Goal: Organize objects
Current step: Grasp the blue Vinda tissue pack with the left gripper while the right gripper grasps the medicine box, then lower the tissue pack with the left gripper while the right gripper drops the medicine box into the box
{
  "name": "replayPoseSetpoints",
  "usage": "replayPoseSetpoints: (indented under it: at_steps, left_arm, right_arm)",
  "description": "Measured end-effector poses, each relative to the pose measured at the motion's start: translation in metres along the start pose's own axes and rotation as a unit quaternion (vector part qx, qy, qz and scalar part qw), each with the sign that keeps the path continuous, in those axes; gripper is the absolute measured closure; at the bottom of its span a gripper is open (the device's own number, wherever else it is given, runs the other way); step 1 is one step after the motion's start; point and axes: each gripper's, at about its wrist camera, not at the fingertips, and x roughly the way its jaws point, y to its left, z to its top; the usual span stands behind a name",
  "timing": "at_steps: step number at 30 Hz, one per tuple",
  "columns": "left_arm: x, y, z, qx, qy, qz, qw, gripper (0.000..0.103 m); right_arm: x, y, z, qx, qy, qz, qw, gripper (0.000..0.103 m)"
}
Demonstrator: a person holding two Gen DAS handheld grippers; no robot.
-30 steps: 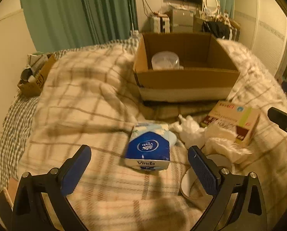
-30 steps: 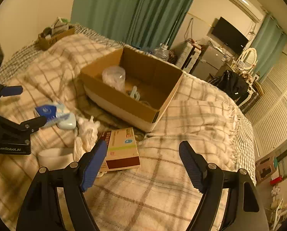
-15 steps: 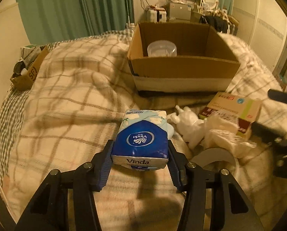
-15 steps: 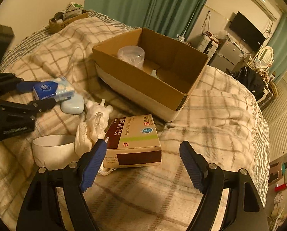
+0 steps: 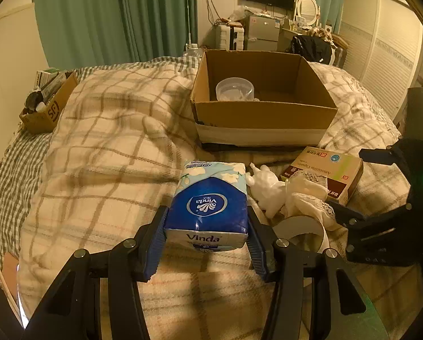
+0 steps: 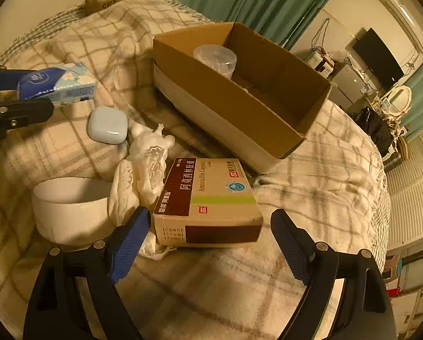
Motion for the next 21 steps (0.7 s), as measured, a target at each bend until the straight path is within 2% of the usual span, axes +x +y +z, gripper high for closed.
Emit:
replayPoseSetpoints:
  at_steps: [3,4,5,11,21]
  left_arm:
    - [0.0,0.002,-0.001,-0.001,0.002,-0.002,1.0,0.05]
    - [-0.001,0.002,-0.002,-0.001,0.002,-0.002,1.0,0.05]
    - [-0.001,0.003,-0.003,-0.001,0.003,-0.002,1.0,0.05]
    - [-0.01,0.002,-0.006,-0.001,0.002,-0.008,1.0,0.05]
    - [-0.046,-0.013,0.003,-0.001,-0.035,-0.036,0.9988,0.05]
  right_arm:
    - [0.002,-0.001,0.003,0.004,0.002,-0.004,1.0,0.018]
    - [0.001,-0.001,0.003,0.005,0.002,-0.003,1.0,0.026]
    - [0.0,-0.001,0.004,0.005,0.002,0.001,1.0,0.029]
    - [-0.023,-0.004,0.003,0.014,-0.017,0.0,1.0,0.029]
    - [-0.11,-0.023,0.0,0.044,-0.094,-0.065,0.993,0.03]
